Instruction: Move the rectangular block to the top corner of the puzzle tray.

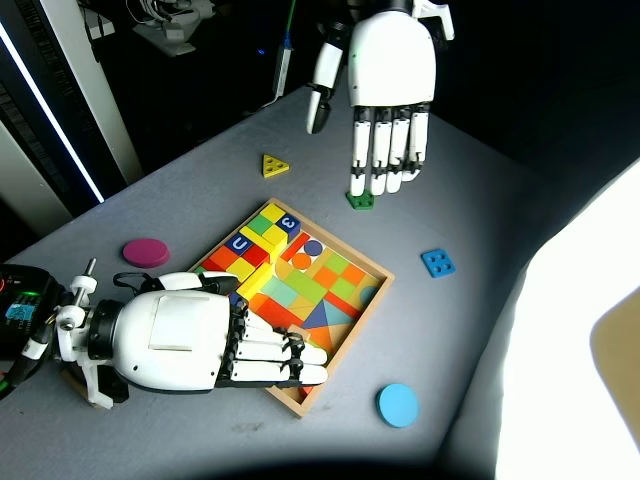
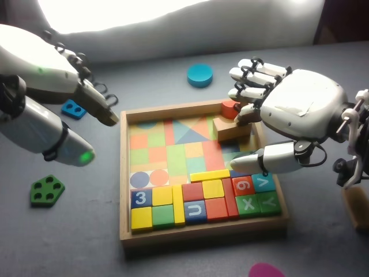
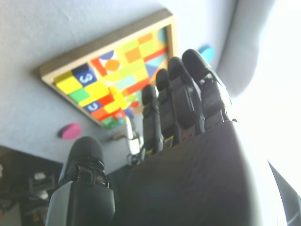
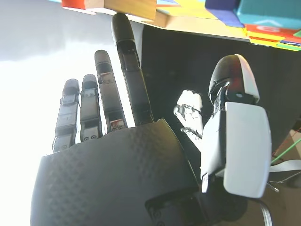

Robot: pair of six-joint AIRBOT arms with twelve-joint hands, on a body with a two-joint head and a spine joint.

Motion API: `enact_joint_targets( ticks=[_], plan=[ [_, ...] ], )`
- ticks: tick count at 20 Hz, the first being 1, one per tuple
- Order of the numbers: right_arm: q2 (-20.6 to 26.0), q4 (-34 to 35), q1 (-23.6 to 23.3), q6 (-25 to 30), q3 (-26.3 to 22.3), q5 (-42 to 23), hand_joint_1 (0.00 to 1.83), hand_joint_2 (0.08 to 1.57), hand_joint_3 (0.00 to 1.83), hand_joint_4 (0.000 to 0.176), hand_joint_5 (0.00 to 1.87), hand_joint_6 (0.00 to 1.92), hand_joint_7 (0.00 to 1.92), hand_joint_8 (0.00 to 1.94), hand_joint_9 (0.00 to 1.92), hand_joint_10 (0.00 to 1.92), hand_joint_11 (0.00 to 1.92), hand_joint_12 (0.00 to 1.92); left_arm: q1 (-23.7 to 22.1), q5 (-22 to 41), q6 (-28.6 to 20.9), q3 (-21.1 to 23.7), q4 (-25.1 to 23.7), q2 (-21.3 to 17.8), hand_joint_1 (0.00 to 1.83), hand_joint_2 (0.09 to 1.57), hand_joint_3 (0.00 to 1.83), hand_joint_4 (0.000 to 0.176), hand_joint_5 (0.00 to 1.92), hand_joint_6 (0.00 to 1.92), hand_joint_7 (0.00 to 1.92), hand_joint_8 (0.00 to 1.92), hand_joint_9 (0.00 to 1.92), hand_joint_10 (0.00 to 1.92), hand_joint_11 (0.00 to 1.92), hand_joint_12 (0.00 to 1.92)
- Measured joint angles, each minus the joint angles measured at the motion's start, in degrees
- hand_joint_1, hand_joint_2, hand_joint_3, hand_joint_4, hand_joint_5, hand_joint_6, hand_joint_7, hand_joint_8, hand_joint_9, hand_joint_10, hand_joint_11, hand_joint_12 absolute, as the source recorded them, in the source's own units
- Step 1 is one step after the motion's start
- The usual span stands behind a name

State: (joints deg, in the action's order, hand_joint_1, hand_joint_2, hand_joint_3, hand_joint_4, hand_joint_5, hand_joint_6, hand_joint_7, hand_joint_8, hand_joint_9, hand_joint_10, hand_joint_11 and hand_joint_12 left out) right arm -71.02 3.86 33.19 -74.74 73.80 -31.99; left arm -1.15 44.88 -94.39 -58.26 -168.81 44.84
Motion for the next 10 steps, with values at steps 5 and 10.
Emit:
enact_joint_targets(
  ticks=[5, 10],
  plan=[
    [0.11, 0.87, 0.63, 0.96, 1.49, -0.90, 0.00, 1.02, 0.00, 0.007, 0.79, 0.24, 0.35, 0.02, 0.00, 0.00, 0.00, 0.00, 0.13, -0.07, 0.46, -1.25, -0.39, -0.02, 0.15, 1.23, 0.00, 0.047, 0.35, 0.00, 0.36, 0.00, 0.37, 0.01, 0.01, 1.02],
    [-0.87, 0.48, 0.63, 2.21, 4.07, -1.42, 0.00, 1.02, 0.00, 0.009, 0.77, 0.24, 0.36, 0.02, 0.00, 0.00, 0.00, 0.00, 0.72, 0.28, 0.44, 0.13, 0.09, 0.00, 0.15, 1.24, 0.00, 0.044, 0.35, 0.00, 0.35, 0.00, 0.36, 0.00, 0.00, 1.02]
  ],
)
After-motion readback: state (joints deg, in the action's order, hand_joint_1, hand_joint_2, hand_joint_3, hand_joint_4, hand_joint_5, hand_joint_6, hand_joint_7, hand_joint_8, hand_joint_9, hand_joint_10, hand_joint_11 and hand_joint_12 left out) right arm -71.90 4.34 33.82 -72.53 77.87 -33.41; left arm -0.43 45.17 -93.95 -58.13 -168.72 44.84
